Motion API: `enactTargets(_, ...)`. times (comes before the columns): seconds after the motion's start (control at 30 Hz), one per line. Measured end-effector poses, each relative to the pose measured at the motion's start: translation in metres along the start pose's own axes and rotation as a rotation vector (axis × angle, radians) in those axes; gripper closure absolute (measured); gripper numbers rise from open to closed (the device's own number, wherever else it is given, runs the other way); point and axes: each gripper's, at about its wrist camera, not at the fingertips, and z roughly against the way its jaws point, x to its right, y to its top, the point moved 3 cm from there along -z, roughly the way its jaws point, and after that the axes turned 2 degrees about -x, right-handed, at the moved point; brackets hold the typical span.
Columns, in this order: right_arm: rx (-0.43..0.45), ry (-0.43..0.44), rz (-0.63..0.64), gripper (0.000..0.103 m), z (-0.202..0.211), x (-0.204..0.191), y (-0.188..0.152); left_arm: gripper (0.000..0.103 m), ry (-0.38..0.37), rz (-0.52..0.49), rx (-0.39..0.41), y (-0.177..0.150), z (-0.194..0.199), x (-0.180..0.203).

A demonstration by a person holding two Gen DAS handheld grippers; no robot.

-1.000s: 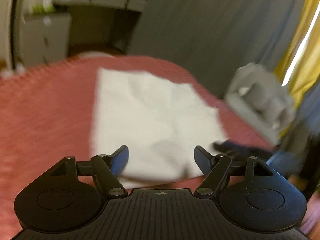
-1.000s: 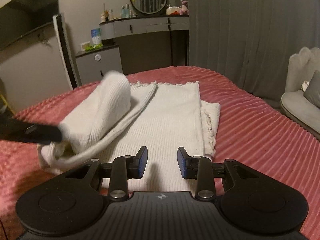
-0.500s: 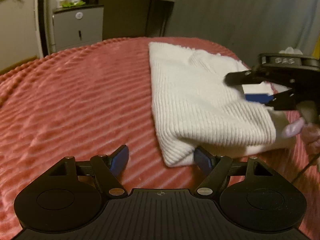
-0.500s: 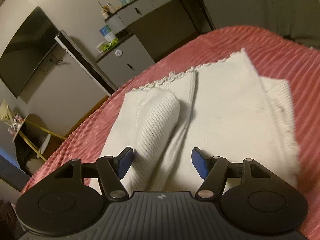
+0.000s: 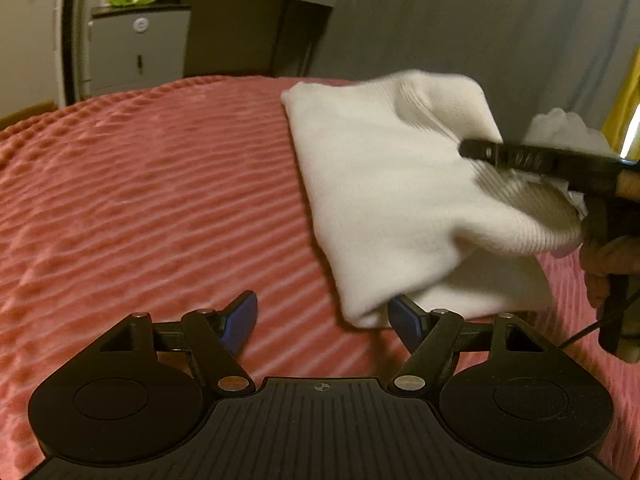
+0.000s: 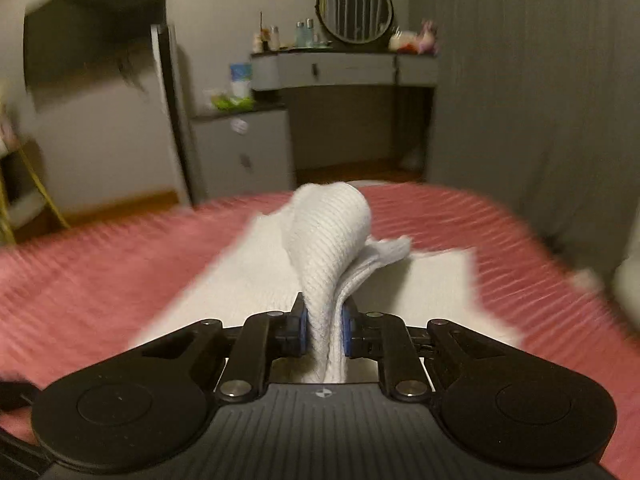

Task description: Fold small clothes

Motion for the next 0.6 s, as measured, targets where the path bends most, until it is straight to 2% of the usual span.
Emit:
enactTargets(0.07, -0.041, -0.078, 0.062, 0.085, -0.007, 0.009, -0.013, 0.025, 0.004, 0.002, -0.020, -0.001, -0.007, 0.005)
enactTargets(0.13, -0.090, -0.098, 0.016, 0.080, -0.013, 0.023, -0.023, 0.025, 0.018, -0.005, -0.020, -0.003, -0.009, 0.009)
enactTargets(0.2, -0.074, -0.058, -0.110, 0.076, 0.000, 0.039, -0.028, 0.024, 0.025, -0.011, -0.019, -0.005, -0.010, 0.010)
enactTargets(0.23, -0.069, -0.021, -0.183, 0.069, 0.008, 0.045, -0.031, 0.024, 0.025, -0.010, -0.019, -0.006, -0.009, 0.010)
enactTargets(0.27, -0.070, 0.017, -0.260, 0.056, 0.018, 0.053, -0.035, 0.024, 0.022, -0.007, -0.018, -0.006, -0.008, 0.009)
enactTargets(0.33, -0.065, 0.097, -0.379, 0.043, 0.036, 0.063, -0.048, 0.024, 0.022, 0.003, -0.017, -0.006, -0.008, 0.010)
enactTargets(0.47, -0.114, 0.243, -0.531, 0.042, 0.043, 0.070, -0.071, 0.024, 0.030, 0.004, -0.021, -0.007, -0.007, 0.016)
enactTargets(0.6, -0.152, 0.334, -0.652, 0.045, 0.024, 0.073, -0.078, 0.024, 0.012, 0.014, -0.037, -0.008, -0.005, 0.022)
